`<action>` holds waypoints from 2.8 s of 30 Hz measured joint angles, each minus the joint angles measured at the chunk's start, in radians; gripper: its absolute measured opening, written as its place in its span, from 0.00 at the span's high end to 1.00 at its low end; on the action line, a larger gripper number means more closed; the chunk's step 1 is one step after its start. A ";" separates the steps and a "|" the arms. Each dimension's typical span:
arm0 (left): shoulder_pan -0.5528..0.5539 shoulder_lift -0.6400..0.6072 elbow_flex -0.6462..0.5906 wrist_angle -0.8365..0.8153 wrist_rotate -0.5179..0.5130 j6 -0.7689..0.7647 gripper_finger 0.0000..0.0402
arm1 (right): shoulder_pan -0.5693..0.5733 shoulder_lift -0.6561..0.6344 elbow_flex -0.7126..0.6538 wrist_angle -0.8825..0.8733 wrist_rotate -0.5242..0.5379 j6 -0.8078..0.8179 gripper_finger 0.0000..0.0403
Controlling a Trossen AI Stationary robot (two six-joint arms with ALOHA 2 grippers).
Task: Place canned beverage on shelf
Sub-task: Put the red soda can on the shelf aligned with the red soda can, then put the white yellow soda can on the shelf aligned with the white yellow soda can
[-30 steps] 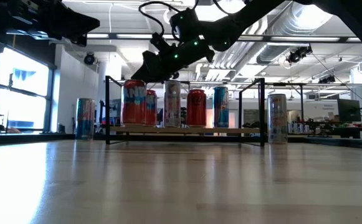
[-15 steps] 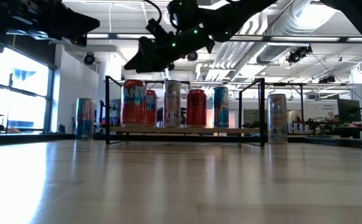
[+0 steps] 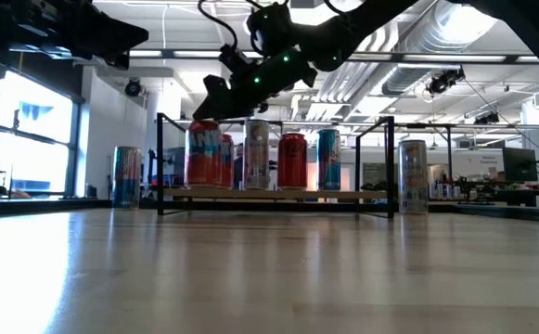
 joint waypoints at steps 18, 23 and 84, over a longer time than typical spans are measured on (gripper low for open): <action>0.000 0.000 0.000 -0.007 0.000 -0.001 1.00 | -0.010 -0.044 -0.001 0.024 -0.001 -0.064 0.27; 0.000 0.000 0.000 -0.006 0.000 0.000 1.00 | 0.044 -0.152 -0.001 -0.121 0.010 -0.095 0.29; 0.000 0.048 0.000 0.011 -0.007 -0.003 1.00 | -0.236 -1.273 -1.102 -0.232 0.488 0.430 0.38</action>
